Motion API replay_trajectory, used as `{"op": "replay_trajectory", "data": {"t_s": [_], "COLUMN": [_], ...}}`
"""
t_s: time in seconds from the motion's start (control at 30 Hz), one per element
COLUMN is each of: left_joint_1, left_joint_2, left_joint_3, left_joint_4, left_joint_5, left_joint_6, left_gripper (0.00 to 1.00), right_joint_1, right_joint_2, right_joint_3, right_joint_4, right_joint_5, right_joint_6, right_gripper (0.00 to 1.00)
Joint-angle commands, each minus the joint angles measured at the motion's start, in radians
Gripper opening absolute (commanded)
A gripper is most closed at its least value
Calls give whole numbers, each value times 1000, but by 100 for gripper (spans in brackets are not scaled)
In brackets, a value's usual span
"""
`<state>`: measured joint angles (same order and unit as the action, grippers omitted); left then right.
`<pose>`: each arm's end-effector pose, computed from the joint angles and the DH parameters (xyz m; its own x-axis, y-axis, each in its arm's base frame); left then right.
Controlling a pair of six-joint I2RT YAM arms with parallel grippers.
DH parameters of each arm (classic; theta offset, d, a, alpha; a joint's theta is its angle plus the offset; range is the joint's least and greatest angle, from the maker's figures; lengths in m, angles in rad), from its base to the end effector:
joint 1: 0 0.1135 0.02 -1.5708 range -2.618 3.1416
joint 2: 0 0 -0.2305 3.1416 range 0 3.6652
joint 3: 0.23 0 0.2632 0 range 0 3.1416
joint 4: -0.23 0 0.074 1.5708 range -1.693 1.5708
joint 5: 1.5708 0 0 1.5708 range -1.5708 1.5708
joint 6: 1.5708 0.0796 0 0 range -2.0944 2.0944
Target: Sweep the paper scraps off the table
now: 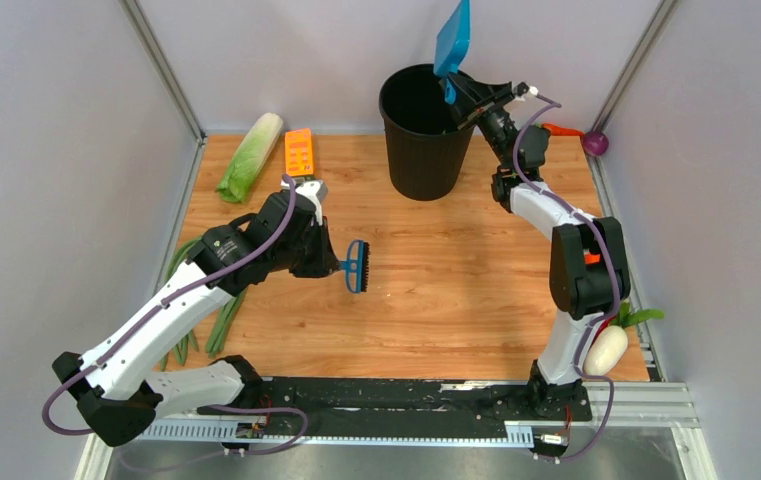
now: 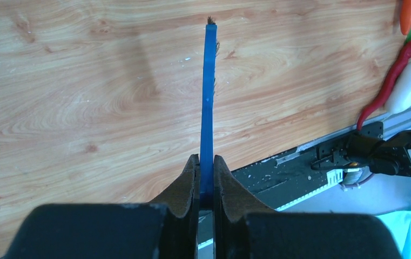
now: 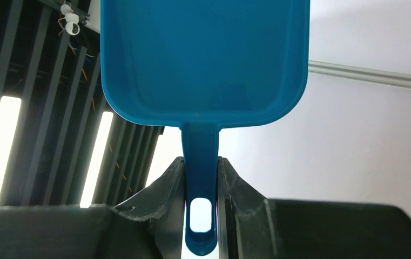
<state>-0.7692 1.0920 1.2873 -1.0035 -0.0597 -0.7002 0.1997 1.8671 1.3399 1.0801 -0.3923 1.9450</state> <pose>0.1898 -0.1771 0.3157 -0.8256 -0.0960 -0.5561 0.1736 0.8944 -0.4121 0.4493 0.1220 0.3344 -0.6556 0.7448 0.1242 -0.2955 -0.4044 0.8655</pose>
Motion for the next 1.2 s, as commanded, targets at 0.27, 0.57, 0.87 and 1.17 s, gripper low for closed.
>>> {"op": "replay_trajectory", "data": {"t_s": [0.27, 0.57, 0.87, 1.17], "left_joint_1": [4, 4, 4, 4], "left_joint_2": [-15, -24, -67, -95], "left_joint_3": [-3, -6, -62, -120], "left_joint_4": [42, 43, 52, 83], "left_joint_5": [26, 28, 34, 46], "left_joint_6": [-10, 2, -2, 2], "left_gripper": [0, 0, 0, 0], "right_joint_1": [4, -37, -103, -100], "right_joint_2": [-54, -138, -397, -568], "right_joint_3": [149, 177, 344, 202], "right_joint_4": [135, 100, -1170, -1575], "right_joint_5": [26, -166, -145, 202], "right_joint_6": [230, 93, -909, -1248], "right_gripper": [0, 0, 0, 0]}}
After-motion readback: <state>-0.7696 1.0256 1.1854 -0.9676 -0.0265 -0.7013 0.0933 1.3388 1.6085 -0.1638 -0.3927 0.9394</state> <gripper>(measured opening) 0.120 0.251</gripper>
